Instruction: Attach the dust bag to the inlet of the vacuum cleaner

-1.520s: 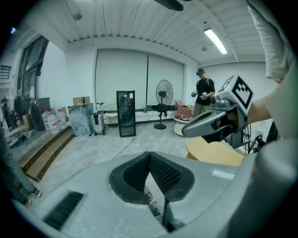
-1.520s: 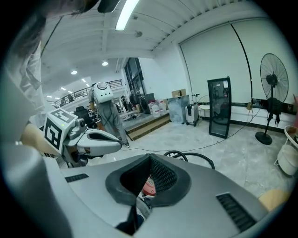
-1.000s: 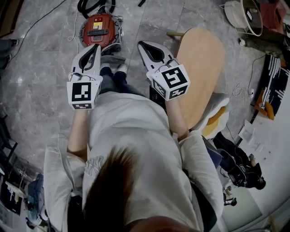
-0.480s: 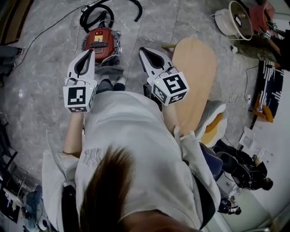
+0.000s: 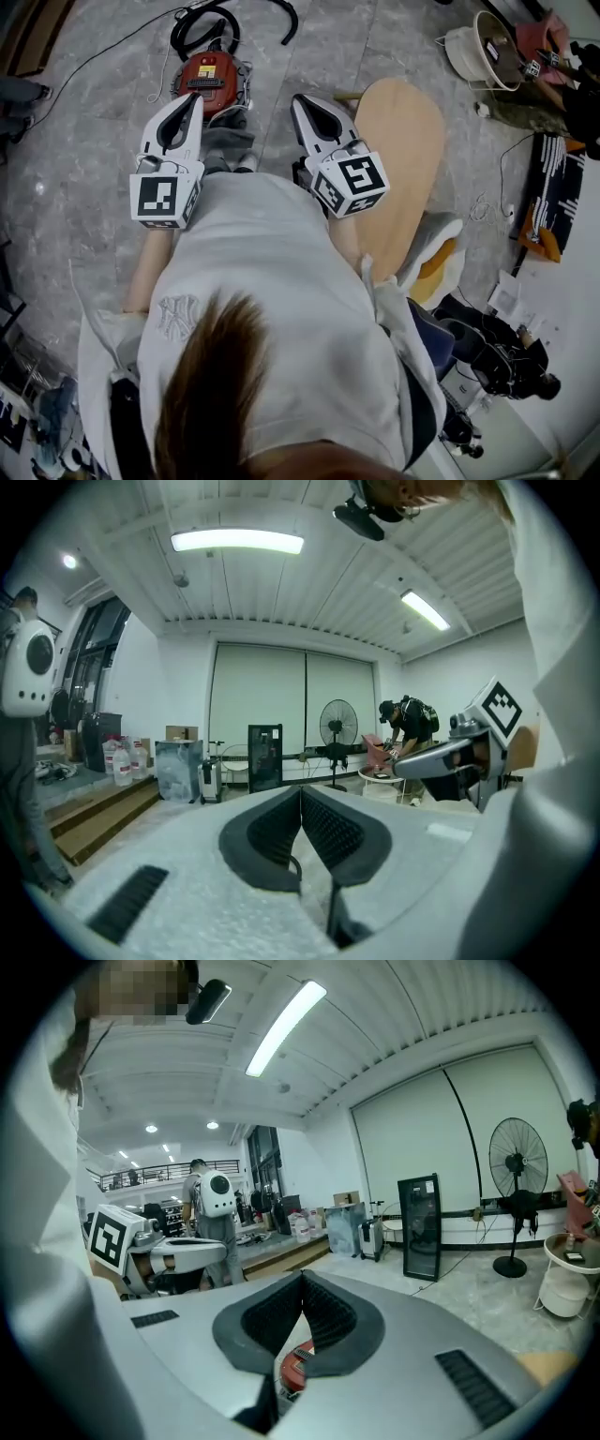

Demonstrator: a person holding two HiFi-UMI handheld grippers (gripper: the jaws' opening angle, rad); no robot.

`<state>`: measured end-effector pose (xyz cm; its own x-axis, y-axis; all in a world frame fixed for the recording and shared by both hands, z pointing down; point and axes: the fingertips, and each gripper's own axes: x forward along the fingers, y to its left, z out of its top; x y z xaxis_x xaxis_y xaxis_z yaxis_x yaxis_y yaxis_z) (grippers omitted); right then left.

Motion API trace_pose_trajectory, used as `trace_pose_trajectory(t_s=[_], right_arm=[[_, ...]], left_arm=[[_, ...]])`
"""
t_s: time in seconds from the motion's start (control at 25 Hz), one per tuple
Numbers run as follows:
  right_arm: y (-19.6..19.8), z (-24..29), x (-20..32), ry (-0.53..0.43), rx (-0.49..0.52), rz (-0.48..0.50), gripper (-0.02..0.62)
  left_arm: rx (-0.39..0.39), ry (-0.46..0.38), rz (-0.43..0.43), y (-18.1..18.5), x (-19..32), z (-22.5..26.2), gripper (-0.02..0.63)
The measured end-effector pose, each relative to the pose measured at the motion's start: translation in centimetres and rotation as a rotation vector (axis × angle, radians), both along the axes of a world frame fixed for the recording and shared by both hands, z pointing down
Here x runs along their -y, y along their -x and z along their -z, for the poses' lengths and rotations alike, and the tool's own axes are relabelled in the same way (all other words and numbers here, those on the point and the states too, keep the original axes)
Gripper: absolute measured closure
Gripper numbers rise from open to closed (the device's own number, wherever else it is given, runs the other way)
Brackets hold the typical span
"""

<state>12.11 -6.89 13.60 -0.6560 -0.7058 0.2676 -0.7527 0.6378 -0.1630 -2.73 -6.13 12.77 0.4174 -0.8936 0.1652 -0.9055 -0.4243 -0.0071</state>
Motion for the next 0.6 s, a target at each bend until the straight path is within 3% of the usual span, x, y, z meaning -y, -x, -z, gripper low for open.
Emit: trace_pose_trajectory(t_s=[0.6], right_arm=[[-2.9,0.0,-2.3,-0.018,-0.031,-0.081,0.594]], left_arm=[[-0.017,-0.029,-0.009,-0.7,-1.6,0.4,0.588]])
